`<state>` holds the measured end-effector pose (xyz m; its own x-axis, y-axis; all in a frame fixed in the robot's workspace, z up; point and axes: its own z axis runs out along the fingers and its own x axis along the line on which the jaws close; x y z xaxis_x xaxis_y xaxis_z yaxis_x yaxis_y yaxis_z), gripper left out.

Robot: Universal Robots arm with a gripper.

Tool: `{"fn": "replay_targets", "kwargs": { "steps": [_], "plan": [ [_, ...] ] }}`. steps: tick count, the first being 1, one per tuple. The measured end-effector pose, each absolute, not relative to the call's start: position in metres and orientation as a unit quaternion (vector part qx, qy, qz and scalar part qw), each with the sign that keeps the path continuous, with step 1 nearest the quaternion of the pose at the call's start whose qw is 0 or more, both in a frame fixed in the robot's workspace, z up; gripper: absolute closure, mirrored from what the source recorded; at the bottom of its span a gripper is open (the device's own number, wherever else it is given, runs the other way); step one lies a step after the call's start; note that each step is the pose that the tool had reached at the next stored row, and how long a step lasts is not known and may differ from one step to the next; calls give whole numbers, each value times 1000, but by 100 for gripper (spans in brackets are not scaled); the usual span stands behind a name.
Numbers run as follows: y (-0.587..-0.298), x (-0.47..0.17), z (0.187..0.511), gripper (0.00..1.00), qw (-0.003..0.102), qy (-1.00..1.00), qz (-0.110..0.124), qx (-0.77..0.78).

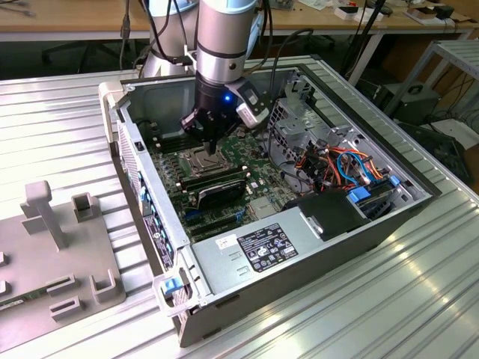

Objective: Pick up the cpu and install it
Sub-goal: 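Install the second cpu locking lever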

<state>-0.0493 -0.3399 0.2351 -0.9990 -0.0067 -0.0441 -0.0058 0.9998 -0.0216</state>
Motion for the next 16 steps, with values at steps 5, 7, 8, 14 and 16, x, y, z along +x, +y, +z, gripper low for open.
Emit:
{"fn": "replay_targets", "kwargs": {
  "steps": [5, 7, 8, 14, 16],
  "plan": [
    [-340, -49, 240, 89, 22, 1000, -11, -3],
    [-341, -49, 240, 89, 22, 1000, -11, -3],
    [-342, -49, 240, 89, 22, 1000, -11, -3],
    [-348, -49, 240, 89, 22, 1000, -11, -3],
    [-351, -49, 240, 89, 22, 1000, -11, -3]
  ]
}}
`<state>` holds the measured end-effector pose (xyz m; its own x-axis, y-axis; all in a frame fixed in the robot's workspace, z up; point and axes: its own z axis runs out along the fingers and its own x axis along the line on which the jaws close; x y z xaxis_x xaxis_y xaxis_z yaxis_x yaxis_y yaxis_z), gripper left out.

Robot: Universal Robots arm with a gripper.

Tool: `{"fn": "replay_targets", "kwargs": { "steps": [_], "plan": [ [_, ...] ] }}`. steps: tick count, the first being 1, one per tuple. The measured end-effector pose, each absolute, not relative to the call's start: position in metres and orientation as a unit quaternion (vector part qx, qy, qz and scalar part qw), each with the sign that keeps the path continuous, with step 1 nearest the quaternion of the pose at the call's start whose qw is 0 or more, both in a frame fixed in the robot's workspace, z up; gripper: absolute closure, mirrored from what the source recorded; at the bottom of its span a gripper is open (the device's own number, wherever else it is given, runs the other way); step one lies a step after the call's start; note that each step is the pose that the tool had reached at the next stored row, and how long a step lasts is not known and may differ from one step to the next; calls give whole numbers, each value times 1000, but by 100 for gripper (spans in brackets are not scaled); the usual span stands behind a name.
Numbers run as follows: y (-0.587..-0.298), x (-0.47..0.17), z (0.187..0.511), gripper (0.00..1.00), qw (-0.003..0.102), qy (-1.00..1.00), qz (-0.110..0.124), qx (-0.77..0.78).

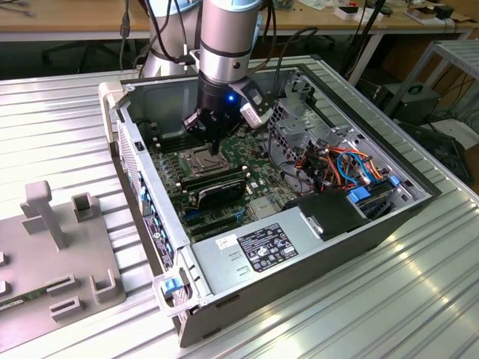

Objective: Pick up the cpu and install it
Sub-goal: 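Install the second cpu locking lever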

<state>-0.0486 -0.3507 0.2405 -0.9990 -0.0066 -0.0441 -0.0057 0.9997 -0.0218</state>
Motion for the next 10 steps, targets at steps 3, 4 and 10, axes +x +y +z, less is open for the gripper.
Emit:
{"fn": "replay_targets", "kwargs": {
  "steps": [3, 4, 10],
  "plan": [
    [-353, -48, 240, 89, 22, 1000, -11, -3],
    [-354, -48, 240, 89, 22, 1000, -11, -3],
    [-358, -48, 245, 89, 22, 1000, -11, -3]
  ]
}}
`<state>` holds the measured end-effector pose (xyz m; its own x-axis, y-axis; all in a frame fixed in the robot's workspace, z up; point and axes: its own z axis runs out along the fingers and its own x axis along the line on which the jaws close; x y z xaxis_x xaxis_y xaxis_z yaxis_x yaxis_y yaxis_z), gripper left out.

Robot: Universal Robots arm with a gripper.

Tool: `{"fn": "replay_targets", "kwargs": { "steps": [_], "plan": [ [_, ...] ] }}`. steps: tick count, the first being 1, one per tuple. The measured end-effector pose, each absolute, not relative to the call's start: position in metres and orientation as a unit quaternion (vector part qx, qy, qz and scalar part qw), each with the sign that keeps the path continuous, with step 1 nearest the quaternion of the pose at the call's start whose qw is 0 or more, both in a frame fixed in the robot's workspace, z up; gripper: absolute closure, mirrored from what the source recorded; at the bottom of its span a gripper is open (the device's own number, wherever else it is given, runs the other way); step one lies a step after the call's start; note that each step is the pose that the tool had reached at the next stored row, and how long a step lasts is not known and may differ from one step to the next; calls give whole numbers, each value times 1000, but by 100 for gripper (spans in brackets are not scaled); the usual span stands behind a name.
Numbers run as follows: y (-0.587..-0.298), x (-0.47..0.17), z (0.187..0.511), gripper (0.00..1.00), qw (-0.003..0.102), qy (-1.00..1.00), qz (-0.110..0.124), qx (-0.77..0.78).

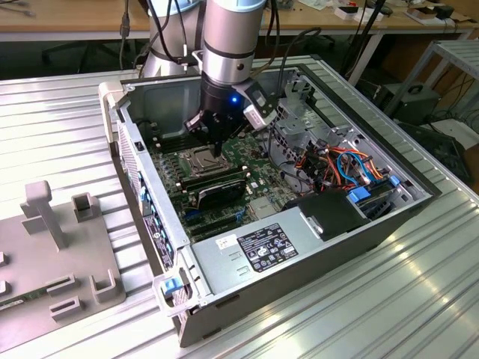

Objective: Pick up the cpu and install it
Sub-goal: 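Install the second cpu locking lever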

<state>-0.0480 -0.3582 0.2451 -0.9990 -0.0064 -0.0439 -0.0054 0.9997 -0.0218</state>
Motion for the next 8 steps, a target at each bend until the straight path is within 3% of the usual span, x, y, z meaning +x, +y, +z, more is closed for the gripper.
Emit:
{"fn": "replay_targets", "kwargs": {
  "steps": [8],
  "plan": [
    [-361, -48, 251, 89, 22, 1000, -11, -3]
  ]
}}
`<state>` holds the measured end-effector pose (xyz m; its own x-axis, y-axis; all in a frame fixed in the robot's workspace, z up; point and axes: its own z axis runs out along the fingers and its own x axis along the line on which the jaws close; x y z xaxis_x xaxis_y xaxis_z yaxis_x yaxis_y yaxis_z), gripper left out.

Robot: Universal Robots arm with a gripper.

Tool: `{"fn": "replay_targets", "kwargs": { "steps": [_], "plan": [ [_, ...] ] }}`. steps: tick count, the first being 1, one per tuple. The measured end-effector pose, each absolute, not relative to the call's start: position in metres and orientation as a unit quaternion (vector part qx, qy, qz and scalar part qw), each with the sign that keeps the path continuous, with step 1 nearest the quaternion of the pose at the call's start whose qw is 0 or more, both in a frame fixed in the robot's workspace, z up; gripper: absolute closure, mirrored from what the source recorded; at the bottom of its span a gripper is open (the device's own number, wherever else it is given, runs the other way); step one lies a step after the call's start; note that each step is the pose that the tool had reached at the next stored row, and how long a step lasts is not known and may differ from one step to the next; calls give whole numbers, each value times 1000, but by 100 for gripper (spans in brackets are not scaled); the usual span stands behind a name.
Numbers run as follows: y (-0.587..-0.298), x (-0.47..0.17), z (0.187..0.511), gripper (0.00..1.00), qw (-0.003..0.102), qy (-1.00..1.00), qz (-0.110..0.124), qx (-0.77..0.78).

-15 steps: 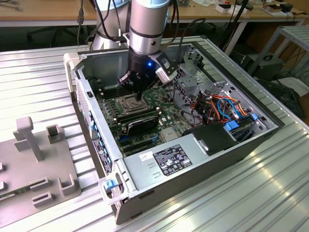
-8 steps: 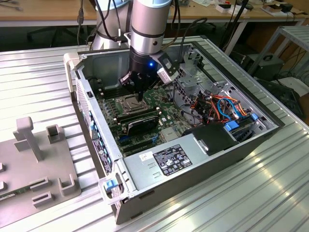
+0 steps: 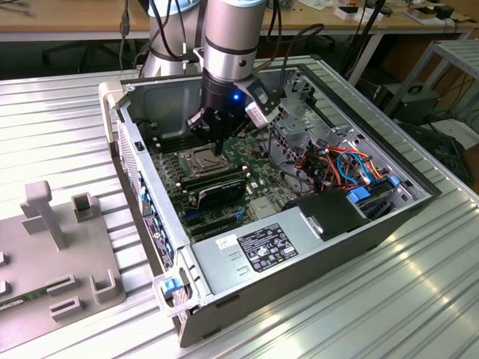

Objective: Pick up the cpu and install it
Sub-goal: 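Install the second cpu locking lever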

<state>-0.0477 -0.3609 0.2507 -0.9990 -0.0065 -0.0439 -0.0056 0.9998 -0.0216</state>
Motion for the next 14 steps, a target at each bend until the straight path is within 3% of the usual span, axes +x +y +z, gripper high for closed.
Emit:
{"fn": "replay_targets", "kwargs": {
  "steps": [14],
  "plan": [
    [-369, -49, 251, 89, 22, 1000, -7, -3]
  ]
}}
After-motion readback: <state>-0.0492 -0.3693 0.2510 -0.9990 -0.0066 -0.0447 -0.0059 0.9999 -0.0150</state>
